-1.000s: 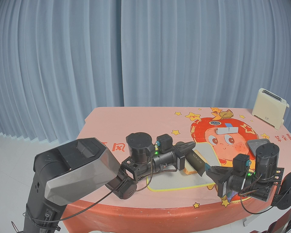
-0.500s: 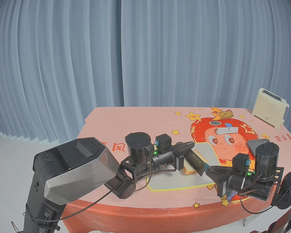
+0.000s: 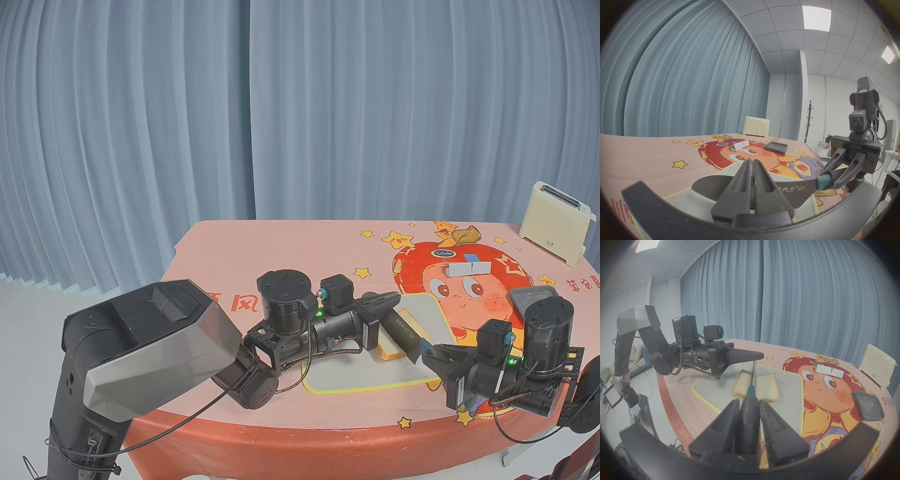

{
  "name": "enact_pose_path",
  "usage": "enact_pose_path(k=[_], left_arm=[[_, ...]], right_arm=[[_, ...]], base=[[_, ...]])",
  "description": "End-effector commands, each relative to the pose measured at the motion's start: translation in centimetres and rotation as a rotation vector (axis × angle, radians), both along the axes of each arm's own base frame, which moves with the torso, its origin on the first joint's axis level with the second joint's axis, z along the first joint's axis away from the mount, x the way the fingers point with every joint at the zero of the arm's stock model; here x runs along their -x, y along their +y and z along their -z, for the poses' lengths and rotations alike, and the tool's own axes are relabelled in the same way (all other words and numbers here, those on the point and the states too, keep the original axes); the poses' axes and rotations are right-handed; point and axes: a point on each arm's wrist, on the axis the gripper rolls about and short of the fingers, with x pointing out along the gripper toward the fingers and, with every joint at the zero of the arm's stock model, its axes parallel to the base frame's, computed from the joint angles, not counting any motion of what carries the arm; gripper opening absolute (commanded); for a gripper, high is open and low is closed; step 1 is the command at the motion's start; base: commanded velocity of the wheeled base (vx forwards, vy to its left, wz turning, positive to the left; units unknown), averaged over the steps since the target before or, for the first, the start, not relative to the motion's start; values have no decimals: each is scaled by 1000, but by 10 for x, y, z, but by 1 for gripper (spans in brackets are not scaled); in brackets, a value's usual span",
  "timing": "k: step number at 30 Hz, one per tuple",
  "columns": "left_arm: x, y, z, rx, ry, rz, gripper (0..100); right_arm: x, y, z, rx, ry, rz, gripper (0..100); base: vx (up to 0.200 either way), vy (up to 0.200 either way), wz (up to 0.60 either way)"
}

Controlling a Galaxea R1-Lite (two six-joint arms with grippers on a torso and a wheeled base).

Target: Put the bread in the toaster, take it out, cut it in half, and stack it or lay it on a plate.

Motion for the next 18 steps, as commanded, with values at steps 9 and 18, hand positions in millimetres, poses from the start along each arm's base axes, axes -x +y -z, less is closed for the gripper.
enact_pose_path(k=[9,18], left_arm=[[-2,2,6,-7,9,-8,0],[0,-1,-8,15,-18,1,0]], right_arm=[[-1,2,0,1,3,-1,0],[4,0,6,19,24,-13,0]], base=[[0,0,0],[0,0,0]])
